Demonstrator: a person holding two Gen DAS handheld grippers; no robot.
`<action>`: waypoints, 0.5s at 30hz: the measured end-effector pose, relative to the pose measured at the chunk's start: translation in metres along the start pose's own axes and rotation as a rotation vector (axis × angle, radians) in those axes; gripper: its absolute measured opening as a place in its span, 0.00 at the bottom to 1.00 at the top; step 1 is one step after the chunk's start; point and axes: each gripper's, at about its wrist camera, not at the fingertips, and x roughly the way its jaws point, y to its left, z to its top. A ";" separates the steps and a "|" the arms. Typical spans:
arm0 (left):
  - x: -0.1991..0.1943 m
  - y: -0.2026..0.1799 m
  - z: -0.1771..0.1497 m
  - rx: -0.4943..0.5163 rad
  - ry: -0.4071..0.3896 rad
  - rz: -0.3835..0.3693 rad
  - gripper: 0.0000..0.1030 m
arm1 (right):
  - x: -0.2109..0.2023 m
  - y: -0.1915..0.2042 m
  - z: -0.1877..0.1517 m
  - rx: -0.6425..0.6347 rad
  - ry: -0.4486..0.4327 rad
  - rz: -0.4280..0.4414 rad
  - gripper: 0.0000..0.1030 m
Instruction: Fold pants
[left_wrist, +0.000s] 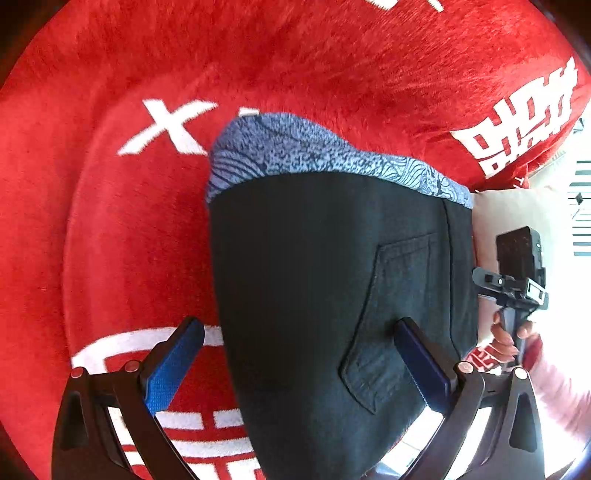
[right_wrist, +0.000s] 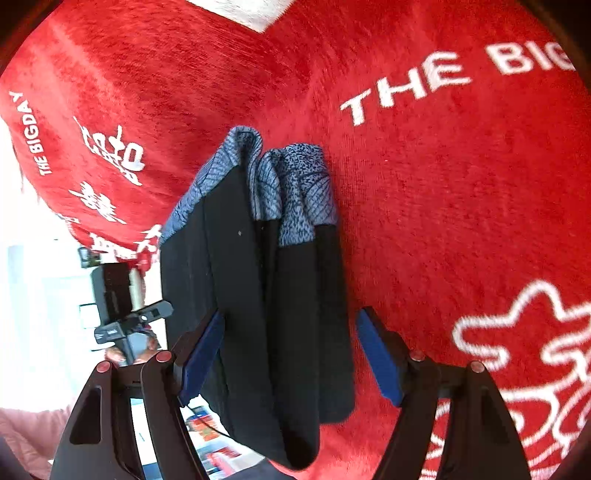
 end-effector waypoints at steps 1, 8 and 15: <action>0.004 0.000 0.001 0.004 0.008 -0.005 1.00 | 0.001 0.000 0.001 -0.003 0.002 0.011 0.75; 0.015 -0.016 0.007 0.037 -0.014 0.039 1.00 | 0.006 -0.003 0.002 -0.002 0.014 0.041 0.73; 0.003 -0.041 -0.004 0.087 -0.094 0.084 0.72 | 0.003 0.010 -0.005 0.033 -0.042 0.037 0.41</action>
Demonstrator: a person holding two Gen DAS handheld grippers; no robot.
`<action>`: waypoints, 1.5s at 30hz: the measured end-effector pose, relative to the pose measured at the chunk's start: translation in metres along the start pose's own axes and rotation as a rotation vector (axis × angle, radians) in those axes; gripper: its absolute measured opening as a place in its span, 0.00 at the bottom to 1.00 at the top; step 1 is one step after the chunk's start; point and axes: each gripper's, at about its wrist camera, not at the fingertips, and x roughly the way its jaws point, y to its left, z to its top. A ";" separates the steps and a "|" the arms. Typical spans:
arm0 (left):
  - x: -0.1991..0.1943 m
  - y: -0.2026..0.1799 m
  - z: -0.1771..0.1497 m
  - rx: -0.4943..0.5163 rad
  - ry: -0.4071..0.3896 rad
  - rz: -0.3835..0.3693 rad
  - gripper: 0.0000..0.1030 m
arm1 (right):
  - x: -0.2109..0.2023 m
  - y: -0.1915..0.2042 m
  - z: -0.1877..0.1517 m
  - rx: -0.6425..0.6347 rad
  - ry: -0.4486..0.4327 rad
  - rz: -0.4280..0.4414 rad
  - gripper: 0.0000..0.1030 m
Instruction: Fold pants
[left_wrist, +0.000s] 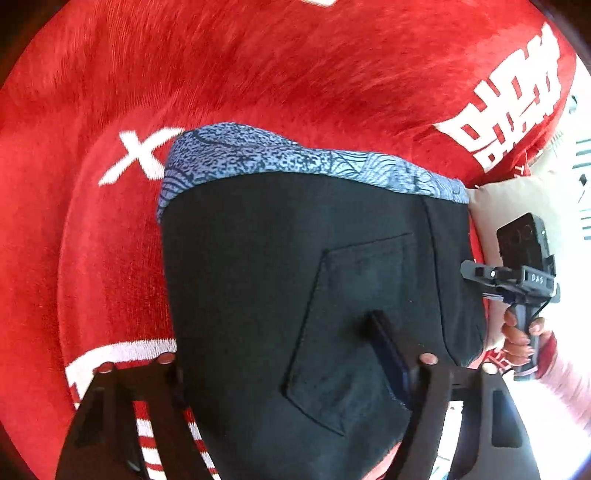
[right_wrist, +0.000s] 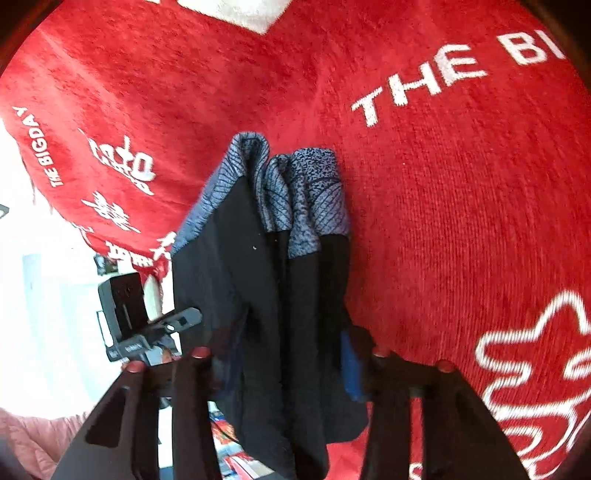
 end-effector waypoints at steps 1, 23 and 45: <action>-0.002 -0.003 0.000 0.005 -0.008 0.004 0.68 | -0.002 0.003 -0.002 0.005 -0.008 0.006 0.39; -0.071 -0.050 -0.078 0.004 -0.027 0.051 0.63 | -0.038 0.022 -0.096 0.037 0.004 0.050 0.38; -0.058 -0.056 -0.108 0.112 -0.084 0.392 0.99 | -0.035 0.050 -0.134 -0.086 -0.120 -0.498 0.67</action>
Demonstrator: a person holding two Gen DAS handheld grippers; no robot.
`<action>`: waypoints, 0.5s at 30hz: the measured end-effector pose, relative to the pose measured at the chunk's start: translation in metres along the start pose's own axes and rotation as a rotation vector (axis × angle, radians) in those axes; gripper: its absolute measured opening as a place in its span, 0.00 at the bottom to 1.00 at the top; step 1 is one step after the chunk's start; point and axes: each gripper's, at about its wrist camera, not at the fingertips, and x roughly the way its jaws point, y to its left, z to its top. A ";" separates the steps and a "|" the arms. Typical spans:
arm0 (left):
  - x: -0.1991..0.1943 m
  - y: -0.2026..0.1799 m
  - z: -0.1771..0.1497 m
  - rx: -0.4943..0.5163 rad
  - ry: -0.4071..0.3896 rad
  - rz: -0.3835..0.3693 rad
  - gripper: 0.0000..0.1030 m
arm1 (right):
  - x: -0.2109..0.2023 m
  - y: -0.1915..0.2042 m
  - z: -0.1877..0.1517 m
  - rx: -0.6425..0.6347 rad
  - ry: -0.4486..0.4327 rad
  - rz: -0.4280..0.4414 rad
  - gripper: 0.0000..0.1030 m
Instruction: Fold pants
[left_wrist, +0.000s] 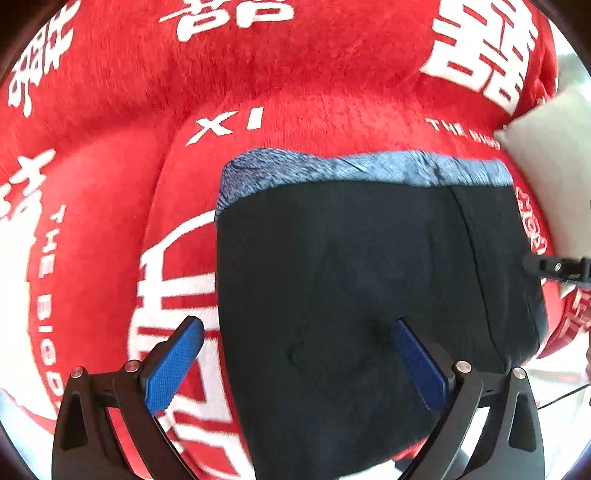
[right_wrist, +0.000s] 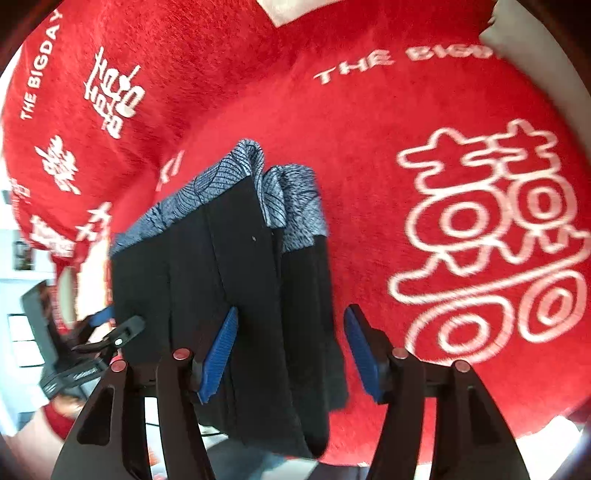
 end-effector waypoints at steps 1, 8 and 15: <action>-0.006 -0.003 -0.004 0.007 0.009 0.009 0.99 | -0.003 0.002 -0.002 0.004 0.001 -0.028 0.75; -0.044 -0.020 -0.031 0.016 0.022 0.081 0.99 | -0.037 0.022 -0.040 0.014 -0.036 -0.192 0.95; -0.080 -0.029 -0.046 -0.019 0.040 0.133 0.99 | -0.052 0.057 -0.065 -0.001 -0.056 -0.263 1.00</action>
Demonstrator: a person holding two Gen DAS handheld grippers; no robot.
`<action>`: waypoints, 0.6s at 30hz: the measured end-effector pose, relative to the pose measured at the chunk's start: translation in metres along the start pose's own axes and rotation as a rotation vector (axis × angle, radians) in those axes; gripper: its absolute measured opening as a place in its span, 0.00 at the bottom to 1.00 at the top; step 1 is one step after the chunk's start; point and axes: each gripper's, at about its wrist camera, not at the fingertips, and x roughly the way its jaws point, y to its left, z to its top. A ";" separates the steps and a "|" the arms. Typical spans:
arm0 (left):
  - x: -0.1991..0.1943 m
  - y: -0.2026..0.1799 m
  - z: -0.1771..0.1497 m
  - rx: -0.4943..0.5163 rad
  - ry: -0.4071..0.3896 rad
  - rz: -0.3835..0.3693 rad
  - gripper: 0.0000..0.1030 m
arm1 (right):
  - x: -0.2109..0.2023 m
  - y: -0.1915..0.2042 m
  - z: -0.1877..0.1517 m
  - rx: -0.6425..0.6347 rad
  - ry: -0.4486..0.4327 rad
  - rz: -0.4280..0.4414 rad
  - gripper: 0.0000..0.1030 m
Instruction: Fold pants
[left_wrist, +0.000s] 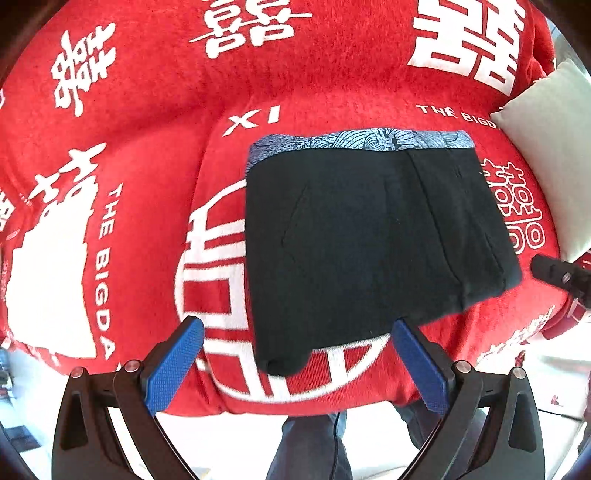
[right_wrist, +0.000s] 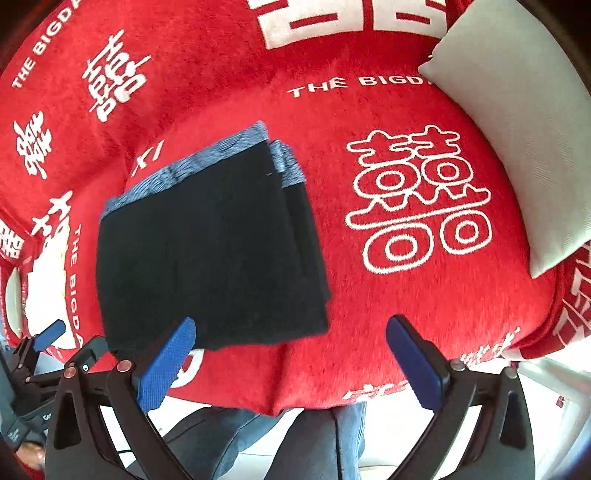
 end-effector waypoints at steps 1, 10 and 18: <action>-0.006 0.001 -0.001 -0.007 0.005 -0.002 0.99 | -0.002 0.005 -0.001 -0.013 0.007 -0.019 1.00; -0.032 0.004 -0.007 -0.043 0.035 0.045 0.99 | -0.036 0.036 -0.014 -0.075 0.048 -0.070 1.00; -0.038 0.000 -0.014 -0.030 0.061 0.050 0.99 | -0.045 0.053 -0.016 -0.108 0.062 -0.084 1.00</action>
